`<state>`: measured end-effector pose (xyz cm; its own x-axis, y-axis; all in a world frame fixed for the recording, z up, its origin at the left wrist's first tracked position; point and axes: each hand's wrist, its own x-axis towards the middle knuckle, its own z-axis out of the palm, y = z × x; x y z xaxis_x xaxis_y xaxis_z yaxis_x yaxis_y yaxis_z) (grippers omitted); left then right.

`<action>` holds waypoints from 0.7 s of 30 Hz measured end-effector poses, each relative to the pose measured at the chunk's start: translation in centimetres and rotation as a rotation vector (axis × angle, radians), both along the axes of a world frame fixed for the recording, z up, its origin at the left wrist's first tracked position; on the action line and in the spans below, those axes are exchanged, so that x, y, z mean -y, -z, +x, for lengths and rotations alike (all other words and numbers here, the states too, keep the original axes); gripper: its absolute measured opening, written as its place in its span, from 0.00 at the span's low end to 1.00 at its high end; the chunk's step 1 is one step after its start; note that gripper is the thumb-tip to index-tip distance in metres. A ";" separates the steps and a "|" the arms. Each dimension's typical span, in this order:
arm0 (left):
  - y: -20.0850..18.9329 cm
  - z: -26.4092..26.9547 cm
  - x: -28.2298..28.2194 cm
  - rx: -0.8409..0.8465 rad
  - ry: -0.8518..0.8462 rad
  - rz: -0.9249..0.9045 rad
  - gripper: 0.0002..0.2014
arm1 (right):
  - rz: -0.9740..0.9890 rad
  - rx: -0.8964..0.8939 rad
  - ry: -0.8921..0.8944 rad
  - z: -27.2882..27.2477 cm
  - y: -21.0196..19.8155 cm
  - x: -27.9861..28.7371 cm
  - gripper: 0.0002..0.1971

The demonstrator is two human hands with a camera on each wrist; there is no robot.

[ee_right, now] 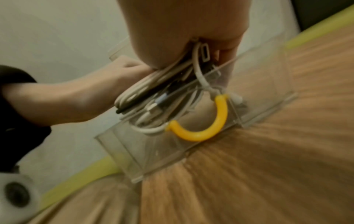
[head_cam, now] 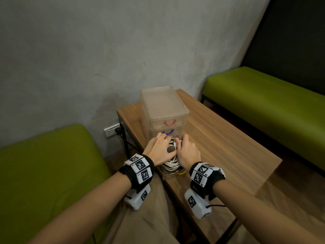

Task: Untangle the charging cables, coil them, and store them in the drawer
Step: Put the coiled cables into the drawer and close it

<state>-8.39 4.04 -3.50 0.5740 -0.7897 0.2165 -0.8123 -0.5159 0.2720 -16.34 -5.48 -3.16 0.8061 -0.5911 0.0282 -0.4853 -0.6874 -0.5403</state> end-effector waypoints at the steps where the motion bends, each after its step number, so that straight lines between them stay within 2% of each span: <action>1: -0.1 0.0 0.0 0.032 0.014 0.019 0.24 | -0.007 0.010 0.007 0.0 0.1 -0.1 0.16; 7: -1.1 0.4 -0.4 0.258 0.148 0.083 0.24 | 0.110 0.161 0.006 0.0 1.3 -0.3 0.14; 11: -0.5 0.3 -0.6 0.137 0.156 0.065 0.29 | 0.120 0.216 0.004 0.0 1.9 -0.3 0.15; 13: -0.1 0.3 -0.7 0.038 0.148 -0.015 0.30 | 0.025 0.169 -0.008 -0.1 1.5 -0.1 0.15; 15: 0.1 0.4 -0.8 -0.021 0.160 -0.044 0.25 | -0.095 0.095 -0.034 -0.1 1.0 -0.1 0.14; 19: 0.2 0.7 -0.8 0.012 0.184 0.106 0.20 | -0.103 0.043 -0.090 -0.5 1.1 -0.4 0.08; 21: 0.1 0.8 -0.9 0.134 0.229 0.148 0.20 | -0.067 0.046 -0.120 -0.8 1.8 -0.3 0.05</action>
<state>-7.64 4.97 -3.57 0.3518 -0.9238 0.1513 -0.9356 -0.3416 0.0896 -17.13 -5.14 -4.96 0.8681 -0.4857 0.1029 -0.3729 -0.7747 -0.5107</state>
